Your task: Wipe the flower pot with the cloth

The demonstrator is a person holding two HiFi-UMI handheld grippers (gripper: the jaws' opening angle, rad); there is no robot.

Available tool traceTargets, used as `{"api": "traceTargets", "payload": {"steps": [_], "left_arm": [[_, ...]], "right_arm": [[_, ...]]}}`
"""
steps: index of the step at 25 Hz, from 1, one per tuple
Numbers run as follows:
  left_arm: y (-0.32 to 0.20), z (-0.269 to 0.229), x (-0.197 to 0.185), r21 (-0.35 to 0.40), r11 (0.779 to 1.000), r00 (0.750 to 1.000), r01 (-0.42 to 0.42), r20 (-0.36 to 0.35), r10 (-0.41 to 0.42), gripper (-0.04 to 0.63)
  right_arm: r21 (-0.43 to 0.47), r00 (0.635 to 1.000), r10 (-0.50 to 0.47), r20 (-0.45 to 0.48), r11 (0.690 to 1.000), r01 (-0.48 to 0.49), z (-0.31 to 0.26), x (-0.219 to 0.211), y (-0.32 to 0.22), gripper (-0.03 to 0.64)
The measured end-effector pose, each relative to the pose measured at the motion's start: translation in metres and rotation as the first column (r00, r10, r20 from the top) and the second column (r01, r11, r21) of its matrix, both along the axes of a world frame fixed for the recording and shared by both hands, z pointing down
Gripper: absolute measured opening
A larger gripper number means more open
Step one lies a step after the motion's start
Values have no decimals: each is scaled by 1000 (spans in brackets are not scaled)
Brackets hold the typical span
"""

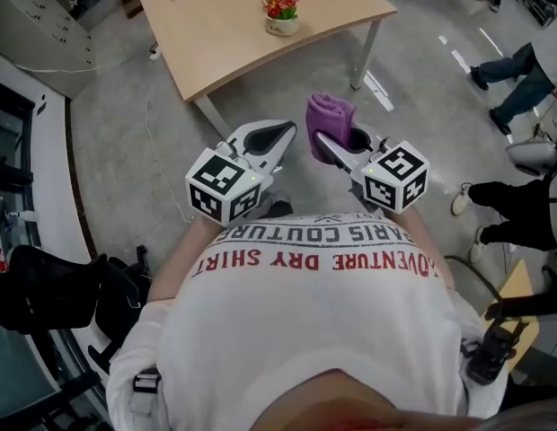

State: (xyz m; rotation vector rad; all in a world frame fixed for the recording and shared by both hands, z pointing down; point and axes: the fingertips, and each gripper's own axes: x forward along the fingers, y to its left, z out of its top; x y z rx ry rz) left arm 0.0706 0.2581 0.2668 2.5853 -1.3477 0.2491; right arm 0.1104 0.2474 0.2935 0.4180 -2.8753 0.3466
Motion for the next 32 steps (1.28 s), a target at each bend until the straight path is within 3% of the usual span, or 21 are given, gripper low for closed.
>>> {"api": "traceTargets", "payload": {"steps": [11,22,27,32], "left_arm": [[-18,37,-50,-33,999,999,-8,-37,7,1],[-188,74,-145,-126,992,997,-1,-77,-8,2],[-259,76,-199,-110,994,997,-21,-83,12,2],[-302,82,-220,-90,995,996,-51,-72,44,2]], "right_arm": [[-41,1000,-5,-19,999,4,34,-46,-20,61],[-137,996,69,-59,988,-76,70,-116,-192,61],[-112,987,148,-66,982,-154,68,-145,-271,61],[-100,979,199,-44,974,-203,65,-152,-313,61]]}}
